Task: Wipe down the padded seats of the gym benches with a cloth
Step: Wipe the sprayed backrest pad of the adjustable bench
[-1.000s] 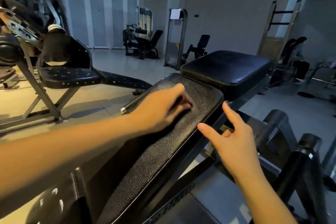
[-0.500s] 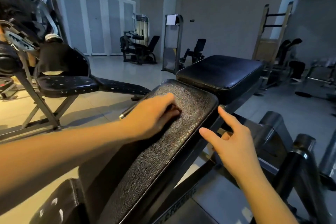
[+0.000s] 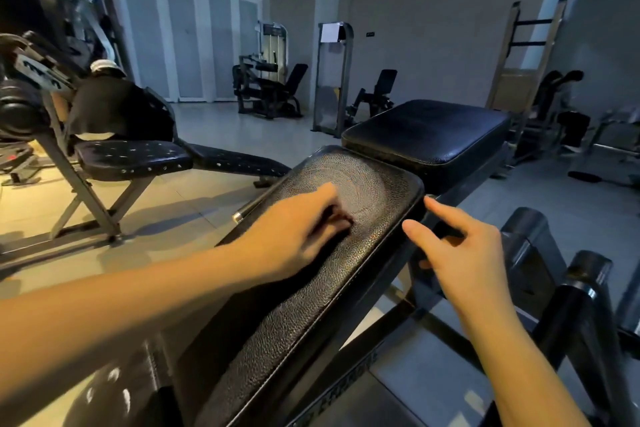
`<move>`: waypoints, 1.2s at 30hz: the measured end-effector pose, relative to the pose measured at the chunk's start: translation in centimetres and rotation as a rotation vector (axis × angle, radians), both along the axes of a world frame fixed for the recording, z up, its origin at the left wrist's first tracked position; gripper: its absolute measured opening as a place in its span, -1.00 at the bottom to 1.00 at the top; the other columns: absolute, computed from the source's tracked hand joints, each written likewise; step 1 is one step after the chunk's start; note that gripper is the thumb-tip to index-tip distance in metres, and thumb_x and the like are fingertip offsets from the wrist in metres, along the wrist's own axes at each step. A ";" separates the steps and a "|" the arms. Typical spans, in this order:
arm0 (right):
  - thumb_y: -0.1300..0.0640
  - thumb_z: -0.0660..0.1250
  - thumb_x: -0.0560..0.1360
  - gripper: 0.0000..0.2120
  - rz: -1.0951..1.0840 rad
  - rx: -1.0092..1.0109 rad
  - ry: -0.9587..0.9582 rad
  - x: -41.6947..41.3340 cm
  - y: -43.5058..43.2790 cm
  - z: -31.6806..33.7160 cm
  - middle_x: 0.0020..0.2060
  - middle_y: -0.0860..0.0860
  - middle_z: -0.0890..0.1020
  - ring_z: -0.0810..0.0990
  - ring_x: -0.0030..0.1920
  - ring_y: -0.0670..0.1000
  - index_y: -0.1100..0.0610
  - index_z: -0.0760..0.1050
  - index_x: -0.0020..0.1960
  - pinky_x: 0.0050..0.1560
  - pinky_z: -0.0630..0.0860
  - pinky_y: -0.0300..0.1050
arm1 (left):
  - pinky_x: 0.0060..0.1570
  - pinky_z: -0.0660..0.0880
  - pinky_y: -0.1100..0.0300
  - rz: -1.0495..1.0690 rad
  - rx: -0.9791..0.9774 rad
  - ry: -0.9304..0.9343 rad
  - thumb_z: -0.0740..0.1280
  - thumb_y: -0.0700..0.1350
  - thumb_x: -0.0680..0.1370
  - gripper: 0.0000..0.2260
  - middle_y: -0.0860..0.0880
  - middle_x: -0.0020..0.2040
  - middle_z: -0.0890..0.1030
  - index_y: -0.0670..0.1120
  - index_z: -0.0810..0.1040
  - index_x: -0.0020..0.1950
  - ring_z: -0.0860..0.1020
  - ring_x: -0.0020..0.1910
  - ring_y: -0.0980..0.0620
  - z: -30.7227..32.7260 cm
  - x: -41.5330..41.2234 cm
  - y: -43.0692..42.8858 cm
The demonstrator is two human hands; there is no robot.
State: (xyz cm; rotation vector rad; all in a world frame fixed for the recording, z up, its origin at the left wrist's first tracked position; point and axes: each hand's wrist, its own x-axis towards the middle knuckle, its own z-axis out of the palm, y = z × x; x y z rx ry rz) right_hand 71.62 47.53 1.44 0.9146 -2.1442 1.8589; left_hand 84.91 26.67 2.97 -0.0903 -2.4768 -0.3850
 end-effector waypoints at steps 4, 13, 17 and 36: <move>-0.27 0.52 0.35 -0.29 -0.004 0.016 0.024 0.4 -0.3 -0.5 -0.13 -0.09 0.51 0.49 -0.03 -0.02 -0.07 0.48 0.44 0.17 0.58 0.09 | -0.28 0.31 0.01 0.309 0.056 0.007 0.28 0.05 0.66 -0.76 0.00 -0.25 0.49 -0.06 0.29 0.01 0.52 -0.21 -0.14 1.1 -2.2 -4.9; -0.14 0.49 0.45 -0.34 -0.053 0.063 0.042 1.0 -0.4 -0.2 -0.10 -0.06 0.46 0.46 -0.18 -0.10 -0.03 0.43 0.49 0.00 0.58 0.00 | -0.18 0.42 0.14 -0.013 0.049 0.086 0.31 0.01 0.64 -0.86 0.04 -0.09 0.58 -0.03 0.40 0.06 0.54 -0.13 0.05 0.3 -1.2 3.9; -0.12 0.51 0.46 -0.35 -0.087 0.080 0.026 1.0 -0.5 -0.1 -0.36 -0.12 0.50 0.44 -0.44 -0.16 0.00 0.44 0.49 0.05 0.64 0.18 | -0.30 0.30 0.19 0.195 0.030 0.012 0.28 0.05 0.65 -0.77 0.14 -0.27 0.44 0.10 0.22 -0.04 0.50 -0.23 0.01 -1.9 2.2 -2.3; -0.09 0.43 0.54 -0.40 -0.113 0.101 0.135 1.5 -0.8 -0.6 -0.09 -0.06 0.43 0.39 -0.16 -0.07 0.00 0.40 0.52 -0.01 0.38 -0.16 | -0.25 0.43 -0.07 0.411 0.131 0.030 0.25 0.04 0.67 -0.74 -0.11 -0.19 0.54 -0.08 0.24 0.01 0.54 -0.18 -0.23 0.2 -1.6 -6.9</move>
